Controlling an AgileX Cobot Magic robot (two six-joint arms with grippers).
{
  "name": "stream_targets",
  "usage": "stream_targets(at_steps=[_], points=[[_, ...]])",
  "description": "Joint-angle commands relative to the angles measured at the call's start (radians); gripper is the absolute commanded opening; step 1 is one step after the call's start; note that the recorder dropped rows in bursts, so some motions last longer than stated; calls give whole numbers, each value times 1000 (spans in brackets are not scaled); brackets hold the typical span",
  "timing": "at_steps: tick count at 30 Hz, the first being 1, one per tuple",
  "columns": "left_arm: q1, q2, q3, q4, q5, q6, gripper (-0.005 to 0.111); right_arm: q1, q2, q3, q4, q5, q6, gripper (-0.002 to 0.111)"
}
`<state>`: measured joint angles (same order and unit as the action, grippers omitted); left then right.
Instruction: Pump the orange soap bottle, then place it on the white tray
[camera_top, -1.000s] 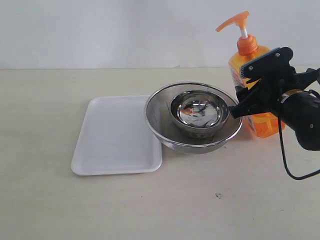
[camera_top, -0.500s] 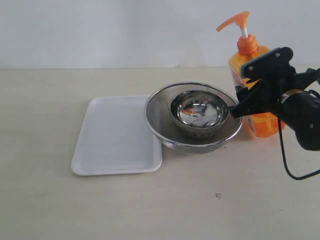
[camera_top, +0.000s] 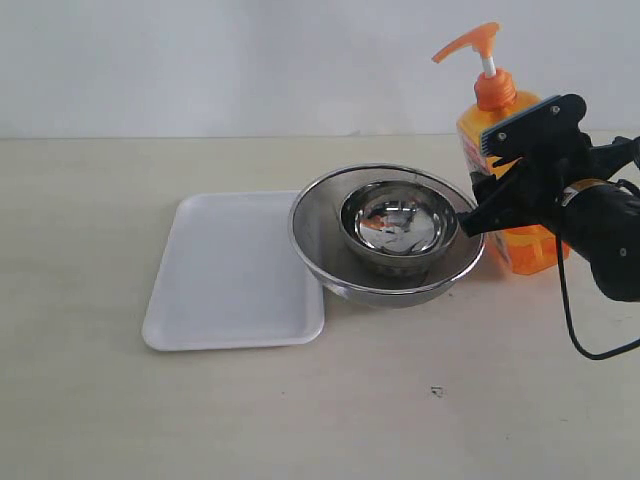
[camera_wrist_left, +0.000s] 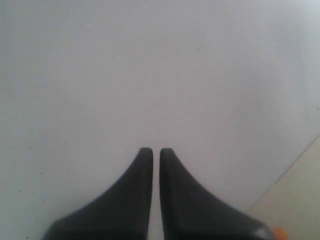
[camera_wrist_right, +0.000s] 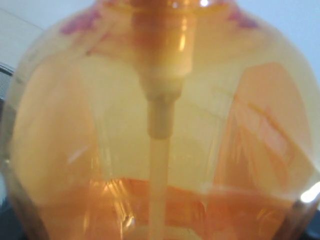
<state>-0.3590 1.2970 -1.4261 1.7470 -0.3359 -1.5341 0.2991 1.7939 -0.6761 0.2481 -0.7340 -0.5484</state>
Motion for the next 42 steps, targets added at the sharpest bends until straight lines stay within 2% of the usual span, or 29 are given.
stream_targets(at_steps=[1, 10, 16, 29, 33, 37, 42], points=[[2, -84, 55, -3, 56, 11, 5, 1, -6, -6, 2, -20, -3, 0], [2, -271, 197, -3, 228, 35, 5, 1, -6, -6, 2, -24, -3, 0], [2, -432, 254, -3, 283, 70, 5, 1, -6, -6, 2, -24, -3, 0], [2, -570, 397, -11, 518, 144, 5, 1, -6, -6, 2, -24, -3, 0], [2, -592, 397, -169, 535, 274, 5, 1, -6, -6, 2, -24, -3, 0], [2, -600, 397, -417, 551, 478, 5, 1, -6, -6, 2, -24, -3, 0], [2, -602, 397, -604, 577, 658, 5, 1, -6, -6, 2, -24, -3, 0]])
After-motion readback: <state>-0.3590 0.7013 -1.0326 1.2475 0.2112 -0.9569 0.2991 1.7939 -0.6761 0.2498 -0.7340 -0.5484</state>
